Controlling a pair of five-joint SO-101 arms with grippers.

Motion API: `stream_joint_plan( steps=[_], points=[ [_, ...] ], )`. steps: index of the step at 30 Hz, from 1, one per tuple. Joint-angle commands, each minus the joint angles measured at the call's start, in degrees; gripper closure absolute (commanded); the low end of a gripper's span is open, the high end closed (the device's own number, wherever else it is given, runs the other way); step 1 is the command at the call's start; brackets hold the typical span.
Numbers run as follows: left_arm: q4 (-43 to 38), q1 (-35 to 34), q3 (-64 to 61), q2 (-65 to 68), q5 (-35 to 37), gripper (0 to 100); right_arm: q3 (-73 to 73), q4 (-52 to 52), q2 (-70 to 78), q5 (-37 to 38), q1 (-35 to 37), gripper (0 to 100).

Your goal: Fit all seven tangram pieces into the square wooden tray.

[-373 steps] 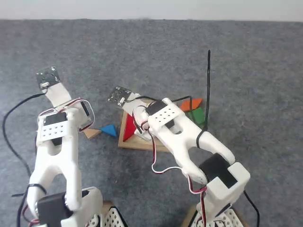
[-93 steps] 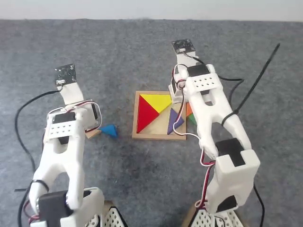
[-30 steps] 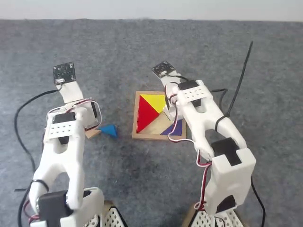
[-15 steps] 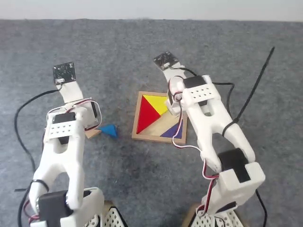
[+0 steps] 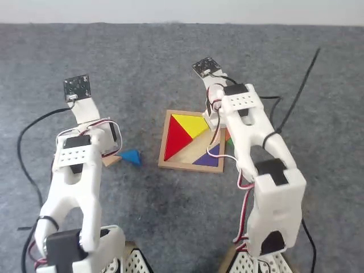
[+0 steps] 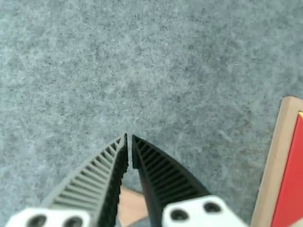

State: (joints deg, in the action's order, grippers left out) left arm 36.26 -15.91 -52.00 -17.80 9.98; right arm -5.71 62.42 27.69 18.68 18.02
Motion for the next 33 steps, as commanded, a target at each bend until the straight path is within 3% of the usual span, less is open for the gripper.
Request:
stream_joint_plan(
  steps=[1,13,19,33],
  points=[
    [-1.1,-0.2,0.6,-0.4,-0.4,99,-5.8,1.8,1.1,4.7,0.3,76.4],
    [-1.1,-0.2,0.6,-0.4,-0.4,99,-5.8,2.2,3.7,17.7,0.2,76.5],
    [-1.1,-0.2,0.6,-0.4,-0.4,99,-6.0,7.2,3.7,24.4,0.2,76.4],
    [-1.1,-0.2,0.6,-0.4,-0.4,99,-11.6,4.4,9.7,25.1,0.3,78.0]
  ],
)
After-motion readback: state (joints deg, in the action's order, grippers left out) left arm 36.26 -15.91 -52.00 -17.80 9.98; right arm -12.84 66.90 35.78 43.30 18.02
